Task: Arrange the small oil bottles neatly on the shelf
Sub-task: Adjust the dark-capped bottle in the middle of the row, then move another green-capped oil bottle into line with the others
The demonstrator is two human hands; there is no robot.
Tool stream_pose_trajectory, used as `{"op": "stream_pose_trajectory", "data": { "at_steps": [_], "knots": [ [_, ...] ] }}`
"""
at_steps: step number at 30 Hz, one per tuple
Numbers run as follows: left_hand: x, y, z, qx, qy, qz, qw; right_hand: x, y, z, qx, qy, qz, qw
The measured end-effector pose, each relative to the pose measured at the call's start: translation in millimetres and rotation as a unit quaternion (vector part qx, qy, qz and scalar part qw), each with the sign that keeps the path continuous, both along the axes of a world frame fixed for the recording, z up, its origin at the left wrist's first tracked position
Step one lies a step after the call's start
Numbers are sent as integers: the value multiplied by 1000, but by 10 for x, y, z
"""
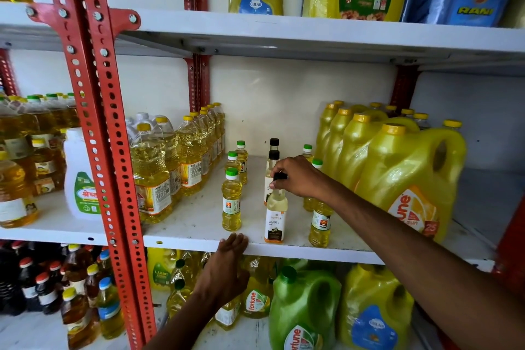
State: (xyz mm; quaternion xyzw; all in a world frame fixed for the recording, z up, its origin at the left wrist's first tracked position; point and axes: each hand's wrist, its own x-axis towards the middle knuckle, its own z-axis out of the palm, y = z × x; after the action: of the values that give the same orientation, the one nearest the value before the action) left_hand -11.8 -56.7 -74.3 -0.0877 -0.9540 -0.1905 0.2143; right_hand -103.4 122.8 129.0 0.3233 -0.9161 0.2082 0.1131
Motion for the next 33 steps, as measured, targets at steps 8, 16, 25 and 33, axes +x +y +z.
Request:
{"op": "stream_pose_trajectory", "data": {
  "at_steps": [8, 16, 25, 33],
  "knots": [
    [-11, -127, -19, -42, 12, -12, 999, -71, -43, -6, 31, -15, -15, 999],
    [73, -682, 66, -22, 8, 98, 995, -36, -377, 7, 53, 97, -4, 994],
    [47, -859, 9, 9, -24, 97, 995, -169, -1004, 21, 90, -13, 88, 992],
    [30, -873, -24, 19, -11, 93, 995, -235, -1089, -1, 27, -13, 63, 998]
  ]
}}
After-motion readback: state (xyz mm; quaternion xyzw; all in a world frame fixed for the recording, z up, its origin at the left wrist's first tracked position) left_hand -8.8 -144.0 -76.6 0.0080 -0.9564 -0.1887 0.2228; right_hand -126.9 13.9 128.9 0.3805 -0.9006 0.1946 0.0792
